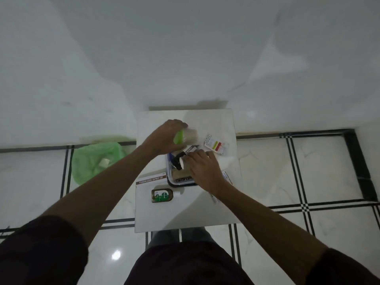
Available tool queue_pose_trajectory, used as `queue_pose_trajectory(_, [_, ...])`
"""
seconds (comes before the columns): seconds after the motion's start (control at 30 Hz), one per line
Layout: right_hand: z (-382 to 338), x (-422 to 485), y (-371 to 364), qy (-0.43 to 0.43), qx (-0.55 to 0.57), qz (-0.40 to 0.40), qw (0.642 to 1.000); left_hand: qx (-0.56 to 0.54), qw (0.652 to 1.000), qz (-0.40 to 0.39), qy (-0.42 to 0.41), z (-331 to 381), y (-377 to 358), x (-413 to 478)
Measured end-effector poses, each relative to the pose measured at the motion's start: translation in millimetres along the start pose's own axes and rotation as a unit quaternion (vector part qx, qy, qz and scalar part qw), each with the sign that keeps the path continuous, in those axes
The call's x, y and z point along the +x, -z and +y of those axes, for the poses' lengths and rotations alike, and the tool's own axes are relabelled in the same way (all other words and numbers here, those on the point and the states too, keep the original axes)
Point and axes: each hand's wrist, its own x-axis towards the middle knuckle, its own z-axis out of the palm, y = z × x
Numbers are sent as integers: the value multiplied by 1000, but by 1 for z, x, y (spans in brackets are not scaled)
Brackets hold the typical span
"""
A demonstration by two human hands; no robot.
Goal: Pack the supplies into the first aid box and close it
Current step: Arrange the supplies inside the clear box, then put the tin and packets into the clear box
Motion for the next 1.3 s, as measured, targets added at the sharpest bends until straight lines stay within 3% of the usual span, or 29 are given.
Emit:
queue_pose_trajectory(0.2, [6, 8, -24, 0, -19, 1, 1000, 50, 998, 36, -6, -22, -39, -11])
queue_pose_trajectory(0.37, [8, 13, -32, -24, -35, -8, 999, -15, 998, 46, 38, -28, -44, -19])
queue_pose_trajectory(0.47, [3, 18, -21, -32, 9, 11, 999, -37, 990, 125, 49, -21, -33, -32])
queue_pose_trajectory(0.53, [7, 14, -6, -73, 36, 41, 996, -30, 980, 184, 64, -10, -26, -54])
queue_pose_trajectory(0.6, [18, 1, 7, -165, 67, 58, 982, 14, 976, 211, 58, 0, -31, -87])
queue_pose_trajectory(0.7, [33, -36, 11, -346, 180, 33, 920, 31, 985, 158, 54, 10, -61, -141])
queue_pose_trajectory(0.77, [37, -58, 4, -415, 205, -34, 886, 37, 993, 94, 58, 15, -86, -164])
queue_pose_trajectory(0.9, [33, -87, -16, -452, 182, -201, 850, 63, 995, 2, 73, 12, -118, -179])
queue_pose_trajectory(0.97, [28, -94, -26, -459, 180, -234, 838, 83, 993, -40, 74, 5, -126, -180])
queue_pose_trajectory(1.1, [22, -100, -39, -476, 139, -238, 835, 116, 989, -55, 75, -5, -133, -177])
queue_pose_trajectory(1.3, [30, -100, -38, -413, 127, -213, 876, 128, 985, -58, 97, -14, -132, -184])
